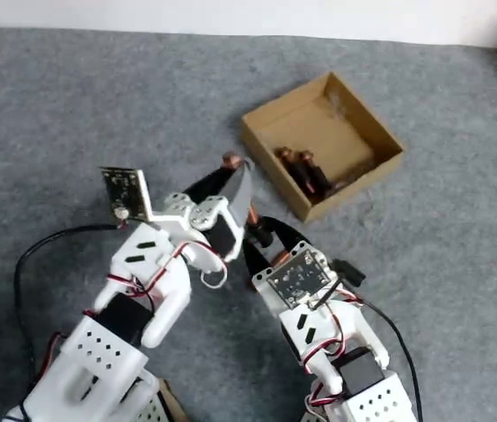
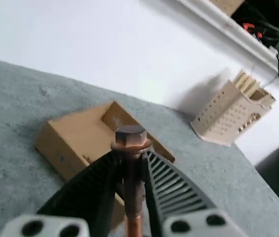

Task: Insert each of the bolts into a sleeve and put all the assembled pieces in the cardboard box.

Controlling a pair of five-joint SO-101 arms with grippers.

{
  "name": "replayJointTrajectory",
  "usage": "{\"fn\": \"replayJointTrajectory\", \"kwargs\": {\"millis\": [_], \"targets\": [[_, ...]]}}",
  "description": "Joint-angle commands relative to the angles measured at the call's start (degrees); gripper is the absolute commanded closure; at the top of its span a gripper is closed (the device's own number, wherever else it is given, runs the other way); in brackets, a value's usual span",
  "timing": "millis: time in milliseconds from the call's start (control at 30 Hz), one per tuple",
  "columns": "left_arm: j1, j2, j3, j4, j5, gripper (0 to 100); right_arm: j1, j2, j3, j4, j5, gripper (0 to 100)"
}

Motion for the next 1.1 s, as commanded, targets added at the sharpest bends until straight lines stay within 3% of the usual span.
{"fn": "replayJointTrajectory", "kwargs": {"millis": [0,567,1067], "targets": [[1.7,-1.0,-0.2,-1.7,-0.3,99,-0.6,-1.3,8.2,-1.6,-1.7,99.4],[4.3,-1.0,4.7,-1.6,-0.5,99,1.6,-1.4,8.2,-1.8,-5.0,99.4],[8.7,-1.5,17.9,-1.6,-0.4,99,2.9,-1.3,8.3,-4.4,-5.0,99.4]]}}
